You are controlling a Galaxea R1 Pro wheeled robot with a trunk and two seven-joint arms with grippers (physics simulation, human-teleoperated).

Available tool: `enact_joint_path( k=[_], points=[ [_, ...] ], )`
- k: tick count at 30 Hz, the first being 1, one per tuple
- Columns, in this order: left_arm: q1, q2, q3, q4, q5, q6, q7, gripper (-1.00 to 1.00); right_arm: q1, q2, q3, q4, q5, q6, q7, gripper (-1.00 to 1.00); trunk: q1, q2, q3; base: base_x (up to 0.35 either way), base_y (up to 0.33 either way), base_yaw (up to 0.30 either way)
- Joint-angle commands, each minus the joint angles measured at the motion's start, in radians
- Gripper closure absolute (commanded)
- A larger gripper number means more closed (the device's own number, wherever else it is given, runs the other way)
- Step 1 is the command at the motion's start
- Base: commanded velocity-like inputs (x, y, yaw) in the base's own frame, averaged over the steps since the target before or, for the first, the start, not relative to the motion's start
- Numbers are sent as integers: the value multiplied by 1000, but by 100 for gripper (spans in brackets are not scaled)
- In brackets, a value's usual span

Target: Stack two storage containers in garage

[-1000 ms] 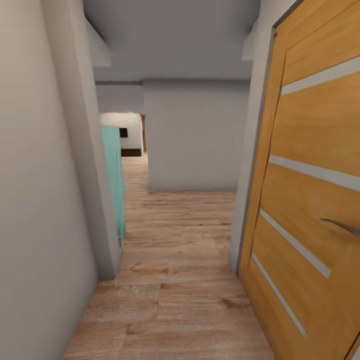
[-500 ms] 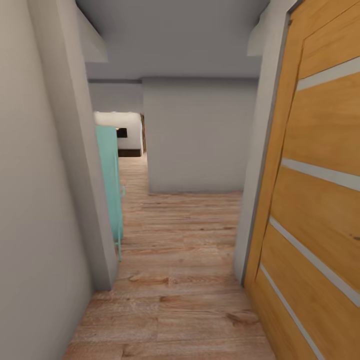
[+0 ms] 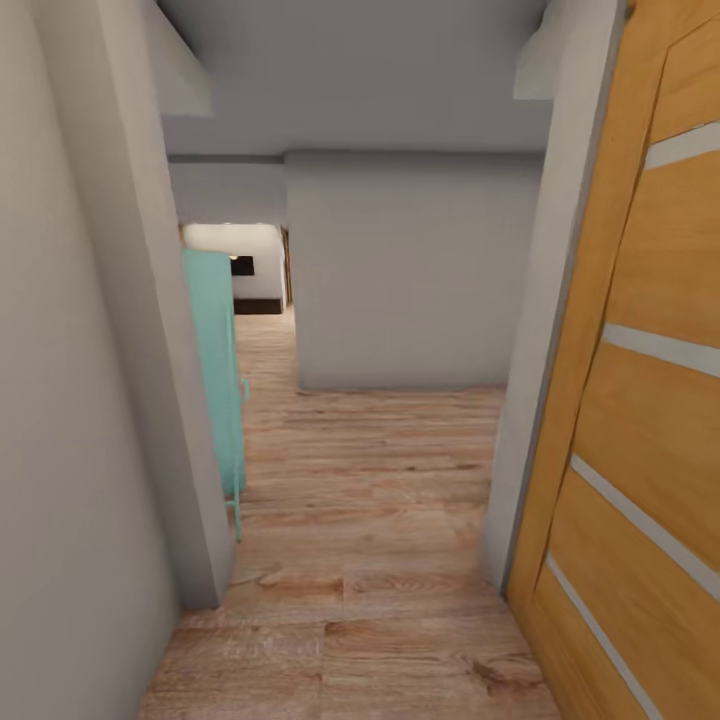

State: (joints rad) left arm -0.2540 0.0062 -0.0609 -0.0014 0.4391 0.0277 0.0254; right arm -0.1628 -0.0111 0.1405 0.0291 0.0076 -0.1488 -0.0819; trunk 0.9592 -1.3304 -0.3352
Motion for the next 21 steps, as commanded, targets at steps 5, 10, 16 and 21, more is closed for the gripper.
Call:
enact_joint_path(
  k=[5,10,16,21],
  points=[
    [-1,0,-7,0,7,3,2,-100,-1,2,7,3,0,-5,-4,-100,1,-1,-1,322,102,0],
    [-1,-1,-7,-1,7,3,2,-100,-1,3,4,3,-5,-8,-5,-100,1,-1,-1,322,100,0],
    [-1,-2,-7,0,7,3,2,-100,-1,2,6,2,-1,-9,-5,-100,1,-1,-1,322,99,0],
    [-1,-3,-7,0,6,4,2,-100,-1,2,4,2,0,-9,-5,-100,1,-1,-1,322,97,0]
  ],
)
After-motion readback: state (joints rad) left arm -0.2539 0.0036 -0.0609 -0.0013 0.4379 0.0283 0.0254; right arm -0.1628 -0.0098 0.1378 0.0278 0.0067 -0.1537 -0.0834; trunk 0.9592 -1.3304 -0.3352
